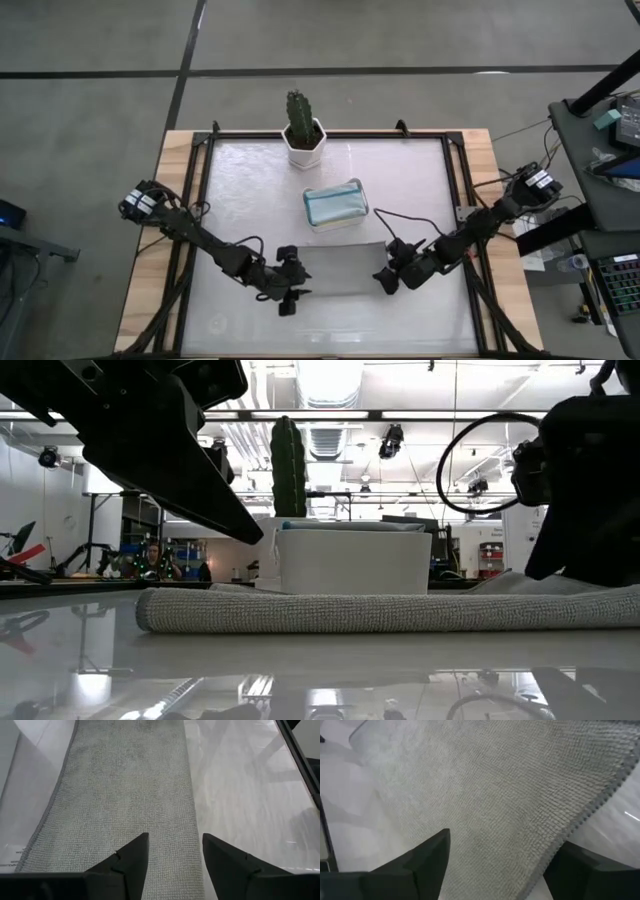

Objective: Fold microfiber towels
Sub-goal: Fold the gray towel

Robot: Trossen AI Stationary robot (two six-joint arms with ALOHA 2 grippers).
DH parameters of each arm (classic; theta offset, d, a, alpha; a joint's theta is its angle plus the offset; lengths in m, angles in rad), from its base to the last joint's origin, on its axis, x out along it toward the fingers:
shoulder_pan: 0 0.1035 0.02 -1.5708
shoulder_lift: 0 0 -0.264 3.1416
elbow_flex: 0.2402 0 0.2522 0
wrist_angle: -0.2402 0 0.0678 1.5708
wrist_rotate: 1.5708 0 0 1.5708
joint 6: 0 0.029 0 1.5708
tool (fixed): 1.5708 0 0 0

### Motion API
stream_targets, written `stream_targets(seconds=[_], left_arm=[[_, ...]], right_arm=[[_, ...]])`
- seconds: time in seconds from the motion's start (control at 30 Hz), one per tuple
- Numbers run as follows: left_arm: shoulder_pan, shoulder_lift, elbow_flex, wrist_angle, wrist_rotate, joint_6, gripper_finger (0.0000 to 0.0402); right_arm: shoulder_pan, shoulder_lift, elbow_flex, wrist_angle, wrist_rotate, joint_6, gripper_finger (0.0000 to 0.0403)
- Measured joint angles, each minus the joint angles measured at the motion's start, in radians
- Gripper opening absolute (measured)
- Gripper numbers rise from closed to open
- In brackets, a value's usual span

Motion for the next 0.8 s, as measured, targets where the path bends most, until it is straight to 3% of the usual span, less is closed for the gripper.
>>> stream_targets(seconds=[0.2,0.47,0.6,0.8], left_arm=[[0.000,0.000,0.001,-0.001,-0.002,0.000,0.0171],[-0.016,-0.063,0.006,-0.147,-0.003,-0.013,0.0171],[-0.033,-0.101,0.001,-0.245,-0.003,-0.051,0.0171],[-0.055,-0.084,-0.033,-0.281,-0.002,-0.117,0.0171]], right_arm=[[-0.007,0.001,-0.006,0.014,0.030,-0.001,0.0217],[-0.006,-0.001,-0.006,0.017,0.033,-0.009,0.0072],[-0.006,-0.006,-0.006,0.015,0.033,-0.022,0.0020],[-0.013,-0.063,0.007,-0.084,0.025,-0.026,0.0012]])
